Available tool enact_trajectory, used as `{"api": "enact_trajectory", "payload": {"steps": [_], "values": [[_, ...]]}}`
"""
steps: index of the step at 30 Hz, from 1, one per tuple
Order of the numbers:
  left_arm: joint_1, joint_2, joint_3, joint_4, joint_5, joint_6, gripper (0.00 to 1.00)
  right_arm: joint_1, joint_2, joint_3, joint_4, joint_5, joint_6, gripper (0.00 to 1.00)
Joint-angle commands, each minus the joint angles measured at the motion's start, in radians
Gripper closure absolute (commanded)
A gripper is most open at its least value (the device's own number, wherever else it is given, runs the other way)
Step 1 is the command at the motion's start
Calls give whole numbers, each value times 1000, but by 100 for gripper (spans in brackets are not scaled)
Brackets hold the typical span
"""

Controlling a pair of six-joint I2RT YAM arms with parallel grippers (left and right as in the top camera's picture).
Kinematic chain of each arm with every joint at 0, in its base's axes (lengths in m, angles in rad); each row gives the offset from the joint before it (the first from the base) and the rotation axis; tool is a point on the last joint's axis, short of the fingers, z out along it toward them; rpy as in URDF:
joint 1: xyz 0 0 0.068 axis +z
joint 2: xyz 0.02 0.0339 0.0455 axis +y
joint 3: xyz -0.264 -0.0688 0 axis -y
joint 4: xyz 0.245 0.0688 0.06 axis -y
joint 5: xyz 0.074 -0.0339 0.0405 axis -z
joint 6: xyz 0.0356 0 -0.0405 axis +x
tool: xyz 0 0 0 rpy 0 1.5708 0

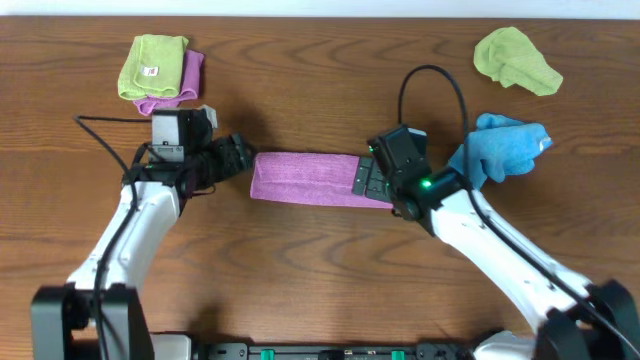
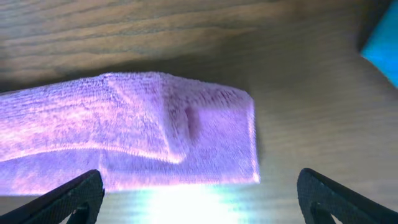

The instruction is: Fold the cloth

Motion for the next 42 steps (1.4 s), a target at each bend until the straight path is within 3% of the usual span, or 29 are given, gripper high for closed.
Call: {"api": "enact_trajectory", "payload": {"steps": [1, 4, 16, 31, 42], "values": [[-8, -17, 16, 18, 35, -12, 77, -8, -57, 5, -37, 8, 88, 1], [-32, 1, 16, 35, 35, -24, 94, -10, -77, 5, -88, -21, 189, 1], [-143, 154, 16, 121, 6, -24, 94, -67, -71, -34, -98, -151, 241, 1], [-163, 307, 16, 164, -51, -25, 94, -127, -64, -257, 196, -311, 344, 1], [-163, 340, 16, 150, -85, -27, 94, -127, 55, -280, 335, -299, 388, 1]]}}
